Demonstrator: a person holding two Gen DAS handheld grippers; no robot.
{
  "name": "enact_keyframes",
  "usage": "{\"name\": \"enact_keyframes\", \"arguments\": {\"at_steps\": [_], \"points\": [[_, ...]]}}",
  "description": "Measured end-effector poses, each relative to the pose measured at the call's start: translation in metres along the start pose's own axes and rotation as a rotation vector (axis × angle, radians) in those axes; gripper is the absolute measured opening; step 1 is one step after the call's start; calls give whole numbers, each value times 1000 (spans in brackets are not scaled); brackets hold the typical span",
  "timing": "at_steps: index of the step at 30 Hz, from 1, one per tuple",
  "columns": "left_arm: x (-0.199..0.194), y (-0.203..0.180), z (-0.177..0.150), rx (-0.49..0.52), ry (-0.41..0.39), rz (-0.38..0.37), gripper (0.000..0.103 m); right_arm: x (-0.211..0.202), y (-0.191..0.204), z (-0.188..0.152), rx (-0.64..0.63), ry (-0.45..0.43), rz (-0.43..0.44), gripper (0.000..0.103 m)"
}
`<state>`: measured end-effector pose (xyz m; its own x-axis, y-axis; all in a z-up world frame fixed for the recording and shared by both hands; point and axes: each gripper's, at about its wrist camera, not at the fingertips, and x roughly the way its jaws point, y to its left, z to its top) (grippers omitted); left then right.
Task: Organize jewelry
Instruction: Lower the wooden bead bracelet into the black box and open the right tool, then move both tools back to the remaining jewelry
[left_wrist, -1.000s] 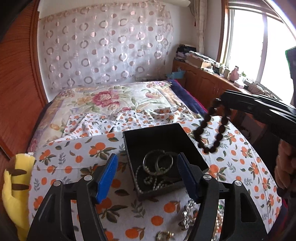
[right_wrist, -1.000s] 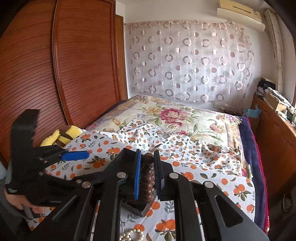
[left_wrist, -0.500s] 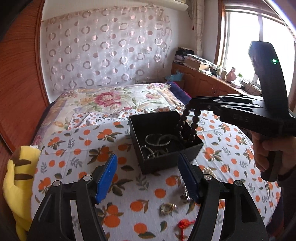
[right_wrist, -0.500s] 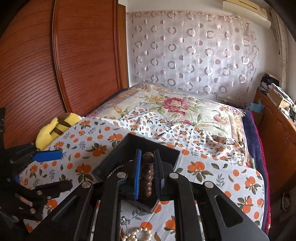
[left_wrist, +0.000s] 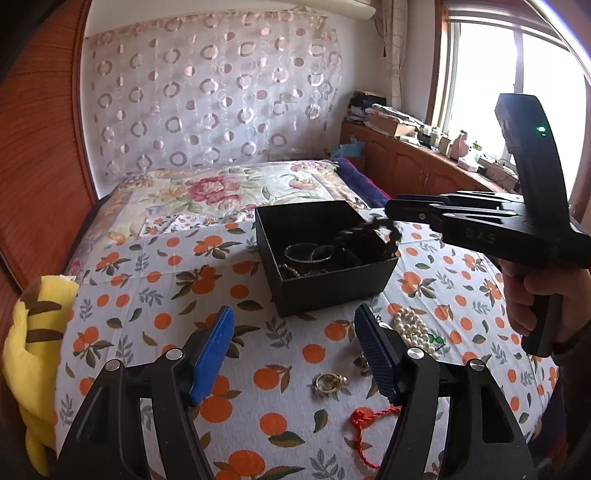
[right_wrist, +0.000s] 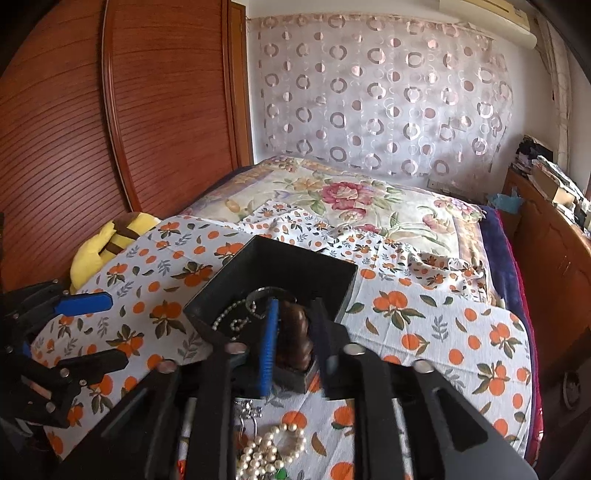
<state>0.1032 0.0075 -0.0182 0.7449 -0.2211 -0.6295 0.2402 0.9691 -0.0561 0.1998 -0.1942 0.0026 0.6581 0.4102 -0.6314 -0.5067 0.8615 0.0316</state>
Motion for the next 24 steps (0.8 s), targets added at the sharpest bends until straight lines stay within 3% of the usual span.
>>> {"name": "enact_keyframes", "arguments": {"at_steps": [2, 11, 16, 18, 24], "points": [[0, 0, -2, 1, 1, 4, 65, -6, -2, -7, 10, -18, 8, 45], [-4, -6, -14, 13, 6, 3, 71, -28, 1, -53, 1, -26, 19, 45], [-6, -12, -23, 25, 11, -1, 76, -25, 7, -83, -19, 29, 31, 45], [-5, -14, -28, 29, 22, -7, 76, -21, 10, -92, -20, 57, 40, 34], [3, -18, -45, 35, 70, -13, 77, -12, 21, -114, -3, 124, 81, 28]]}}
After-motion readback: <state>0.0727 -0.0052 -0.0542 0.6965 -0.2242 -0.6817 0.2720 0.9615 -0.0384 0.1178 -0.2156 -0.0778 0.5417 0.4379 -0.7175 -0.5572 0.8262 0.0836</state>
